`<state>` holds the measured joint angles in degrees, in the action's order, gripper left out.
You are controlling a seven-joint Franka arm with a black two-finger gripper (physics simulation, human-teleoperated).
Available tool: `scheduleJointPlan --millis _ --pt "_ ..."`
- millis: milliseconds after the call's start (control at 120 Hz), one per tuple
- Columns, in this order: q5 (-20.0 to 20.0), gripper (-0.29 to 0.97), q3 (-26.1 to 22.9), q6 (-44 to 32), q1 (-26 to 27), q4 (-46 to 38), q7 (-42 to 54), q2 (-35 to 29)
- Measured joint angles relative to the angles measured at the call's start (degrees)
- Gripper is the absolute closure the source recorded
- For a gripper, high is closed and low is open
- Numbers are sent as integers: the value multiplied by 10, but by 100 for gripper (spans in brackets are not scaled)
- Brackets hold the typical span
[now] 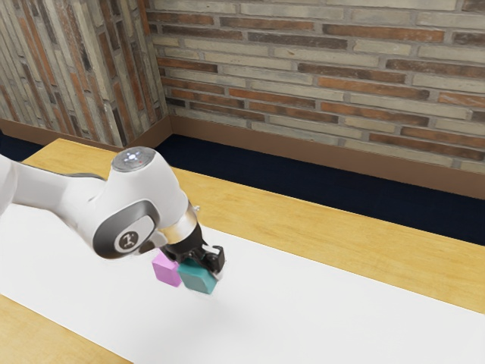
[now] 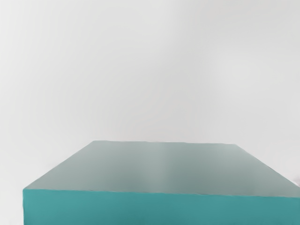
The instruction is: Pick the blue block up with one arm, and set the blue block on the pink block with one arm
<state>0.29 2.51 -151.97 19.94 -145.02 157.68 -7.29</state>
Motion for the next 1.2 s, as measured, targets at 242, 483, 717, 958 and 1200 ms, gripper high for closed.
scheduleJointPlan --millis 242,483,717,958,1200 --pt "100 41 109 42 -4 91 14 40" --pt "80 40 130 114 -56 132 54 81" --pt "50 38 132 152 -18 159 84 117" --pt "20 41 142 164 -4 177 84 133" --pt "16 41 142 169 -2 174 84 135"
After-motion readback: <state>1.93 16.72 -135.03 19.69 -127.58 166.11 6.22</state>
